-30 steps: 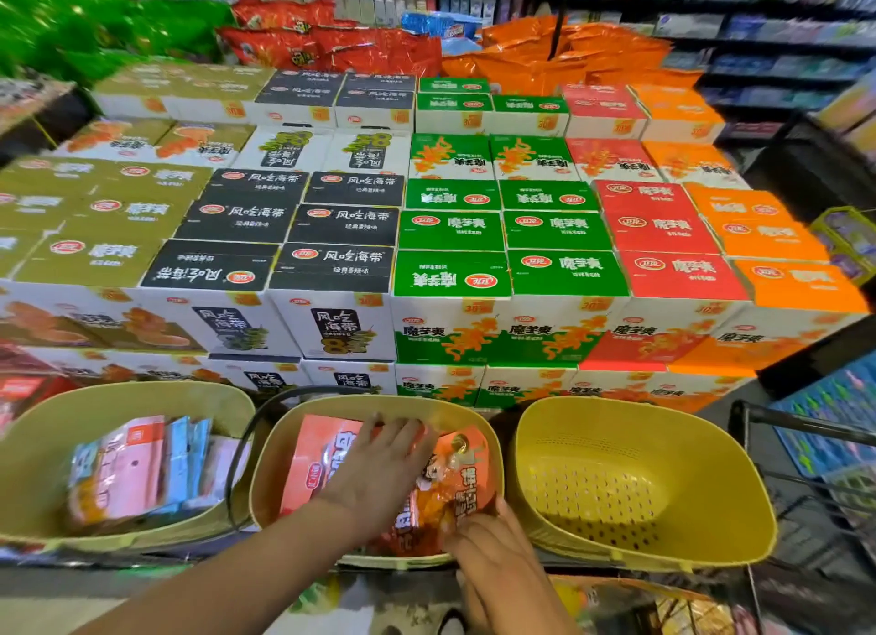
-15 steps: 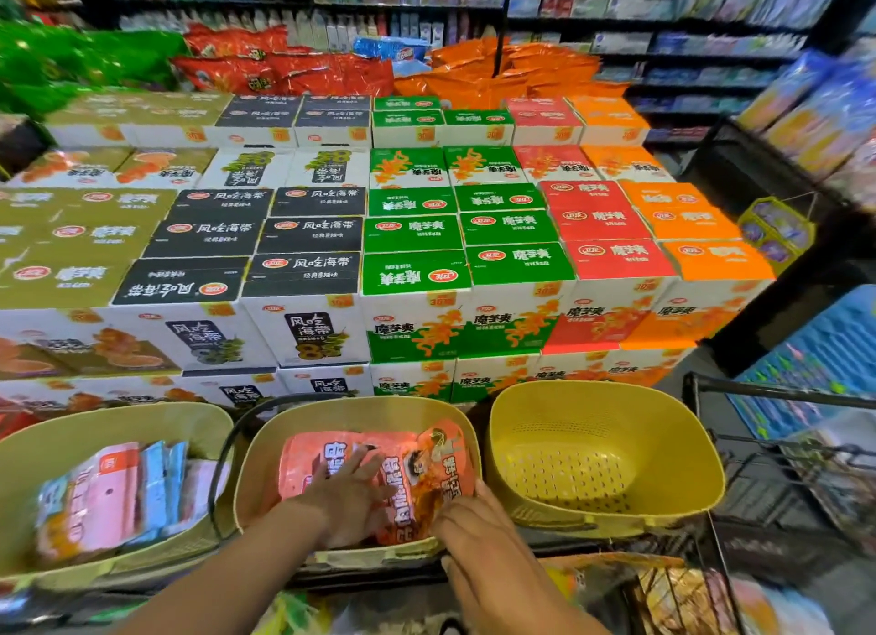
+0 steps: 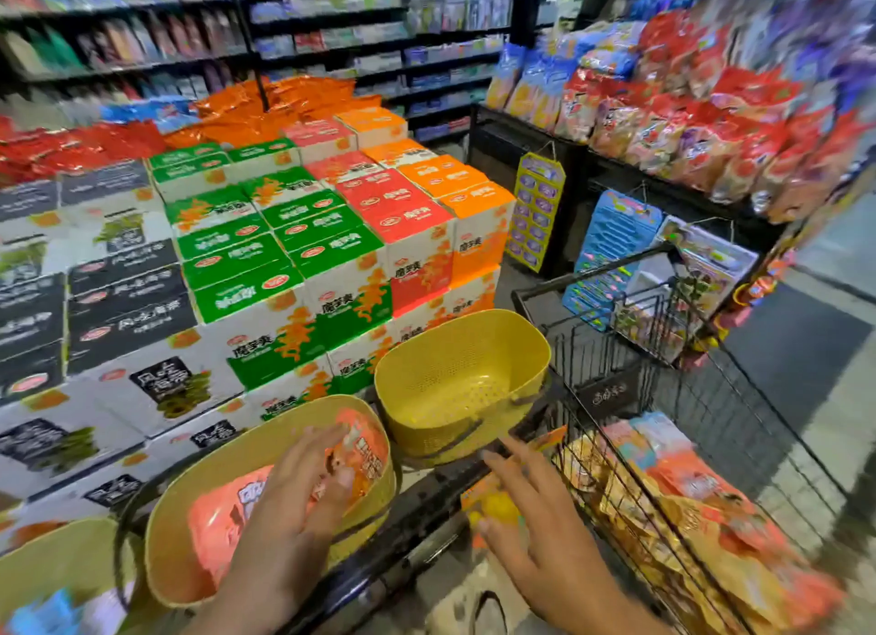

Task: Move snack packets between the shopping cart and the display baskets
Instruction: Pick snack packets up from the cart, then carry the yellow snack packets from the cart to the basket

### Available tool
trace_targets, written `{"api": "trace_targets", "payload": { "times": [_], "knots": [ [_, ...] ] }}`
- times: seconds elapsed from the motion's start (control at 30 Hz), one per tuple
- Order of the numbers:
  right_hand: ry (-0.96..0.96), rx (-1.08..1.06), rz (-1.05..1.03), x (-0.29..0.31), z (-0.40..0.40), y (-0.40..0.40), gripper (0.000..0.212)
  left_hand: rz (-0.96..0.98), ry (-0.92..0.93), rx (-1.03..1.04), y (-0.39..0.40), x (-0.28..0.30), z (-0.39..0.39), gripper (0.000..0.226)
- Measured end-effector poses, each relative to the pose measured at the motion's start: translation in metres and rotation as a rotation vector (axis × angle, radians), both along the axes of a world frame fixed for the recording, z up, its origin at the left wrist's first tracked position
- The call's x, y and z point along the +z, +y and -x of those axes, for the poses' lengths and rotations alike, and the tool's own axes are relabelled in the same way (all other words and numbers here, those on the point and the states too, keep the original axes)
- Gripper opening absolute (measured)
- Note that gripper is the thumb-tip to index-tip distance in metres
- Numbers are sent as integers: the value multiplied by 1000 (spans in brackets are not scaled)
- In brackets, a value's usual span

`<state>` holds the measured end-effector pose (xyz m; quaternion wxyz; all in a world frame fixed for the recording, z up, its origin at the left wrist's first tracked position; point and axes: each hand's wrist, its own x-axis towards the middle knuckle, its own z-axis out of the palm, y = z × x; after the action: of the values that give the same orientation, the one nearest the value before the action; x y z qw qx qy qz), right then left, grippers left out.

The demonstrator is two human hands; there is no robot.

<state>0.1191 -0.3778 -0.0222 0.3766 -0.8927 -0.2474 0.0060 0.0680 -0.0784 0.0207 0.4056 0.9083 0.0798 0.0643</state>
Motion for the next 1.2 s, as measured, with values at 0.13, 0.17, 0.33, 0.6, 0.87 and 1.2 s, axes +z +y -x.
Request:
{"api": "trace_targets", "payload": {
  "times": [0.13,0.17,0.33,0.6,0.87,1.2],
  "knots": [
    [29,-270,-28,-6,20,-74,67,-24,-25,-199,-61,12,-18,57],
    [32,-337,-33,-8,24,-93,68,-31,-17,-242,-78,13,-23,55],
    [82,-635,-147,-24,41,-182,64,-71,15,-438,-166,5,-61,75],
    [263,-772,-173,-47,55,-325,65,-75,76,-615,-346,-32,-126,65],
    [418,-927,-196,-86,46,-428,67,-143,243,-771,-471,-97,-174,49],
    [676,-1040,-57,-167,5,-459,77,-301,554,-855,-539,-226,-277,64]
  ]
}}
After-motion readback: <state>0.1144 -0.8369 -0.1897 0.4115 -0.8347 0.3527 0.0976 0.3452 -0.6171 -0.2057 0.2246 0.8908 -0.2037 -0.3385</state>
